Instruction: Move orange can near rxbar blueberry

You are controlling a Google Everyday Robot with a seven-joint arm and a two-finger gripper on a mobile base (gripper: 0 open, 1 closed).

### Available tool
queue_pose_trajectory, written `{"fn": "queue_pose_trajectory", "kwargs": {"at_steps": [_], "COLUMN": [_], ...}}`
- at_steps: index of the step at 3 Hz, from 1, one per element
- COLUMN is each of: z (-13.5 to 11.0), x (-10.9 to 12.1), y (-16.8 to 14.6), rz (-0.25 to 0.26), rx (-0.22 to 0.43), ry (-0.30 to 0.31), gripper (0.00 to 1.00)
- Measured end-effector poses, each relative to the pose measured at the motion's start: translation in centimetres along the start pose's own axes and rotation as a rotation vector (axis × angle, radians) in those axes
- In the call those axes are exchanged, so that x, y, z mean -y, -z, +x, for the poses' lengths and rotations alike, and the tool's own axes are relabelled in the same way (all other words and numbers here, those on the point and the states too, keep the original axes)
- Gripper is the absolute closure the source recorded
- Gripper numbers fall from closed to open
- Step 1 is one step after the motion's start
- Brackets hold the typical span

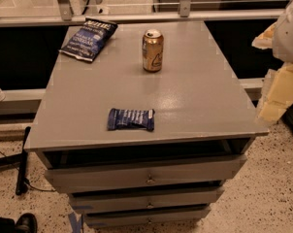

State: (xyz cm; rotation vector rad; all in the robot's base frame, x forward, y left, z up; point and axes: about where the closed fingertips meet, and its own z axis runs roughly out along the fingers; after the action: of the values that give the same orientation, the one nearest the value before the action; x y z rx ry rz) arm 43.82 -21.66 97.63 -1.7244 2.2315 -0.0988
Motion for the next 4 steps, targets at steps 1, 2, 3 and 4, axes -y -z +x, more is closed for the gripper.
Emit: {"fn": "queue_pose_trajectory", "kwargs": {"at_steps": [1,2,3,4], "z": [-0.1,-0.9,-3.4,-6.3], "x": [0.0,0.9,3.6,6.5], "y": [0.1,-1.1,-3.8,-6.9], "rz": [0.008,0.035,0.097,0.117], "rx": [0.005,0.065,0.191,0.337], "ry": [0.001,0.006,0.03,0.01], "gripper": [0.0,0.0,0.0,0.0]}}
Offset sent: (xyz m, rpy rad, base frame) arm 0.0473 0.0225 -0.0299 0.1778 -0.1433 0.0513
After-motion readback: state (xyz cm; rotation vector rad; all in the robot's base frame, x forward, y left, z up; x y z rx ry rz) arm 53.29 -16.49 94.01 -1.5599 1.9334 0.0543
